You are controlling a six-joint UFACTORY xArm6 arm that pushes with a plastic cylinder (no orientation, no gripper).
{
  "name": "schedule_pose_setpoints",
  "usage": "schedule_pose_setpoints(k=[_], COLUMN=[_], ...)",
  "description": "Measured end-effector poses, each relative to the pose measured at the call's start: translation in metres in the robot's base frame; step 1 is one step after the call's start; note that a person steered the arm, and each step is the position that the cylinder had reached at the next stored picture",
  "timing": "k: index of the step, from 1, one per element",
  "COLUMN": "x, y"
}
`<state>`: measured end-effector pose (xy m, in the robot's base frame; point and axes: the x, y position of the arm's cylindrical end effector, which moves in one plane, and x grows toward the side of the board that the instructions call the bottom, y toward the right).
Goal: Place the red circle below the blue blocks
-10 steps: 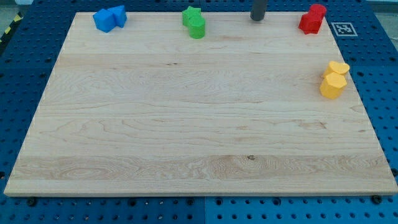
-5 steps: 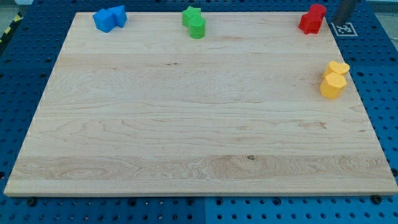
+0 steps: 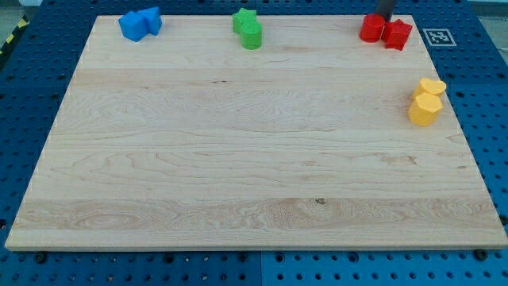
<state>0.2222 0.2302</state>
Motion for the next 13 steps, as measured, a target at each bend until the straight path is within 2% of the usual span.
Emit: schedule_pose_setpoints(k=[2, 5, 10, 13], x=[0.051, 0.027, 0.12, 0.111], y=[-0.019, -0.081, -0.209, -0.31])
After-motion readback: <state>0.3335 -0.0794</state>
